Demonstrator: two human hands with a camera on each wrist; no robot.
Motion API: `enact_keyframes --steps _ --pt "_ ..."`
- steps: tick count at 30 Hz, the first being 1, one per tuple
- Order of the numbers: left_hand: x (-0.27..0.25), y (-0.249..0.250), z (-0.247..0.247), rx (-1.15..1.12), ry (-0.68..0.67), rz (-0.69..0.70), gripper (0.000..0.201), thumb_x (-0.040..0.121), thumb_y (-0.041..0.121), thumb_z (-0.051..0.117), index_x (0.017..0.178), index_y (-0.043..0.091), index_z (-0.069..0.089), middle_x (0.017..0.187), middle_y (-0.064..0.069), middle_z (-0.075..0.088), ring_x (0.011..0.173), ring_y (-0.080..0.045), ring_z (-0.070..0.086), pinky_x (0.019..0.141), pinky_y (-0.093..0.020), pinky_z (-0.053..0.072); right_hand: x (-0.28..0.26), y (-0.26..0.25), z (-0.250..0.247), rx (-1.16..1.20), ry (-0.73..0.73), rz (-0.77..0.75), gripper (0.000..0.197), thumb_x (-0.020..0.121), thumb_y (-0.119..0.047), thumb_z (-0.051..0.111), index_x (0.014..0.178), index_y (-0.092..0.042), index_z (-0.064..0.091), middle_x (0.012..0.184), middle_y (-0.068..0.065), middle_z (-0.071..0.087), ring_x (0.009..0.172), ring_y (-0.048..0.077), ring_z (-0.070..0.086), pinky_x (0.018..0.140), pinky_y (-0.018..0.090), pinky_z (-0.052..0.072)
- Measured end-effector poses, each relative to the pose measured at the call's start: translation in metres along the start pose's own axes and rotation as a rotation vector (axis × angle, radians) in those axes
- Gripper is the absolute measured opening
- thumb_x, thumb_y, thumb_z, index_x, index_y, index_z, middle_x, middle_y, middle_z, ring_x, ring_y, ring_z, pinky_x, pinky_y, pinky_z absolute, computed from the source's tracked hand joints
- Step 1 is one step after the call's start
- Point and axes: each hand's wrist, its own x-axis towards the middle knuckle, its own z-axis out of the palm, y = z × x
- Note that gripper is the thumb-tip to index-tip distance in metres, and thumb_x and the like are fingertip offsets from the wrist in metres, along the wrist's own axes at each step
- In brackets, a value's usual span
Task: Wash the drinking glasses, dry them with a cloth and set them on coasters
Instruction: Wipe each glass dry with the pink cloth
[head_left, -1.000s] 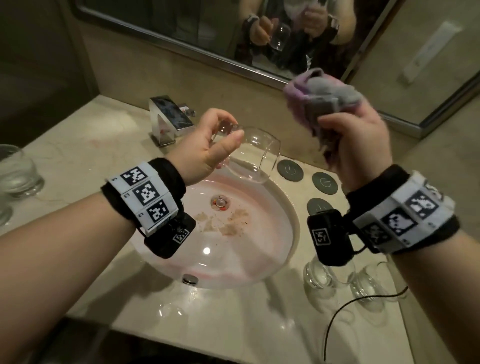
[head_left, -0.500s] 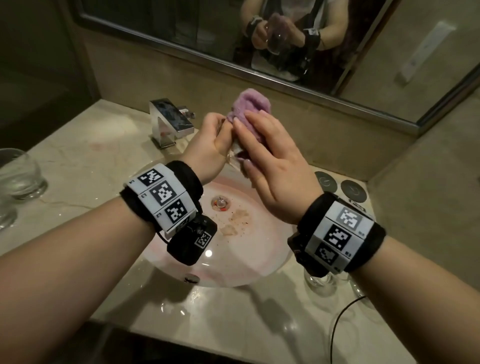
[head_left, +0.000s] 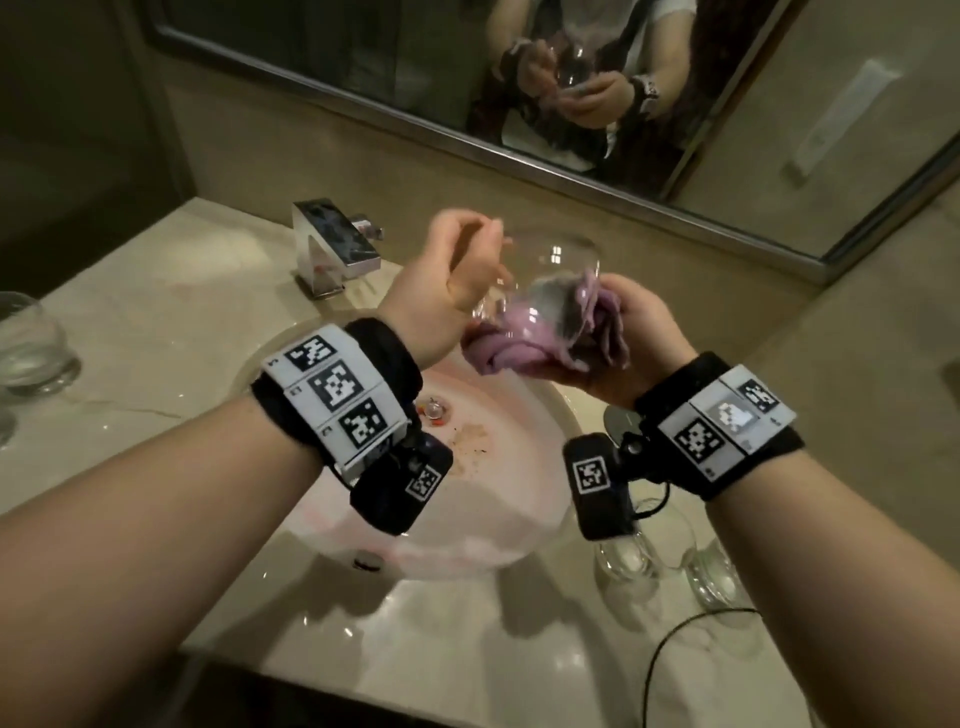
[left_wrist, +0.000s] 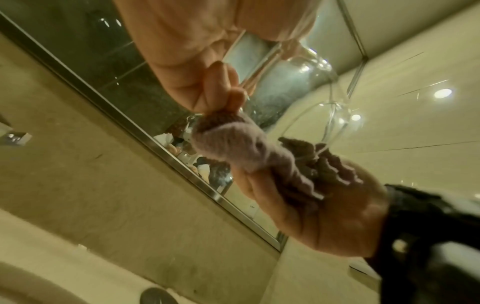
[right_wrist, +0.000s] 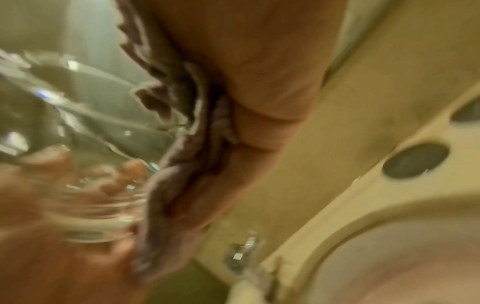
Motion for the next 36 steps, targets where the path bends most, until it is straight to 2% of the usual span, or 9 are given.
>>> enact_keyframes --steps 5,9,11,16,22,27,30,33,36 --pt "0.012 0.004 -0.002 0.024 0.151 -0.011 0.048 0.086 0.053 0.046 0.112 0.017 0.028 0.104 -0.003 0.054 0.086 -0.011 0.058 0.072 -0.02 0.05 0.005 -0.003 0.016 0.241 -0.063 -0.099 0.053 0.096 -0.036 0.031 0.109 0.011 0.053 0.098 0.026 0.064 0.082 0.03 0.062 0.089 0.035 0.049" --pt "0.008 -0.001 -0.006 -0.112 0.108 -0.204 0.072 0.068 0.06 0.067 0.112 0.018 0.028 0.108 -0.002 0.054 0.096 -0.019 0.062 0.076 -0.029 0.055 0.017 0.002 0.028 0.173 0.085 -0.321 0.036 0.1 -0.031 0.035 0.11 -0.003 0.055 0.103 0.016 0.056 0.076 0.018 0.055 0.071 0.028 0.045" --pt "0.007 0.002 -0.008 -0.195 0.054 -0.269 0.081 0.062 0.06 0.073 0.116 0.021 0.028 0.113 -0.008 0.059 0.096 -0.022 0.064 0.083 -0.036 0.054 0.025 0.011 0.033 0.002 0.214 -0.463 0.04 0.1 -0.032 0.035 0.13 -0.007 0.046 0.12 0.012 0.055 0.087 0.013 0.056 0.071 0.024 0.045" --pt "0.004 0.008 -0.015 -0.492 -0.088 -0.417 0.071 0.079 0.054 0.055 0.136 0.018 0.033 0.106 0.0 0.062 0.079 -0.01 0.066 0.071 -0.032 0.056 0.024 0.042 0.039 -0.763 0.376 -1.024 0.056 0.097 -0.03 0.03 0.148 -0.011 0.017 0.15 0.012 0.019 0.131 -0.003 0.026 0.111 0.019 0.027" --pt "-0.005 0.004 -0.024 -0.408 -0.188 -0.411 0.055 0.091 0.057 0.036 0.122 0.014 0.049 0.081 -0.001 0.061 0.065 -0.008 0.057 0.068 -0.03 0.048 0.021 0.033 0.056 -1.232 0.326 -1.292 0.048 0.096 -0.037 0.037 0.139 -0.015 0.041 0.148 0.015 0.031 0.142 0.028 0.019 0.116 0.052 0.0" --pt "-0.005 -0.008 -0.026 -0.409 -0.159 -0.408 0.059 0.093 0.051 0.04 0.13 0.005 0.041 0.079 -0.004 0.052 0.056 -0.009 0.05 0.048 -0.021 0.042 0.026 0.015 0.075 -1.084 0.439 -1.233 0.043 0.092 -0.032 0.041 0.131 -0.02 0.051 0.136 0.002 0.047 0.129 0.016 0.039 0.112 0.06 0.012" --pt "-0.008 -0.008 -0.032 -0.463 -0.215 -0.372 0.09 0.065 0.071 0.056 0.132 0.011 0.041 0.081 -0.002 0.057 0.062 -0.011 0.053 0.051 -0.024 0.044 0.032 0.017 0.079 -0.945 0.475 -1.231 0.043 0.092 -0.031 0.039 0.13 -0.015 0.051 0.129 0.002 0.05 0.121 0.014 0.044 0.105 0.055 0.03" --pt "-0.009 -0.009 -0.038 -0.497 -0.221 -0.335 0.11 0.034 0.076 0.072 0.124 0.023 0.04 0.101 -0.01 0.059 0.073 -0.017 0.061 0.056 -0.028 0.049 0.036 0.015 0.082 -0.514 0.447 -0.948 0.048 0.092 -0.04 0.035 0.132 -0.016 0.044 0.121 0.014 0.052 0.095 0.01 0.057 0.085 0.035 0.05" --pt "-0.002 -0.008 -0.046 -0.554 -0.175 -0.317 0.105 0.027 0.072 0.077 0.113 0.025 0.039 0.107 -0.012 0.058 0.079 -0.022 0.066 0.058 -0.028 0.053 0.041 0.014 0.08 -0.194 0.374 -0.595 0.053 0.093 -0.047 0.031 0.134 -0.016 0.043 0.12 0.011 0.06 0.105 0.017 0.061 0.092 0.039 0.049"
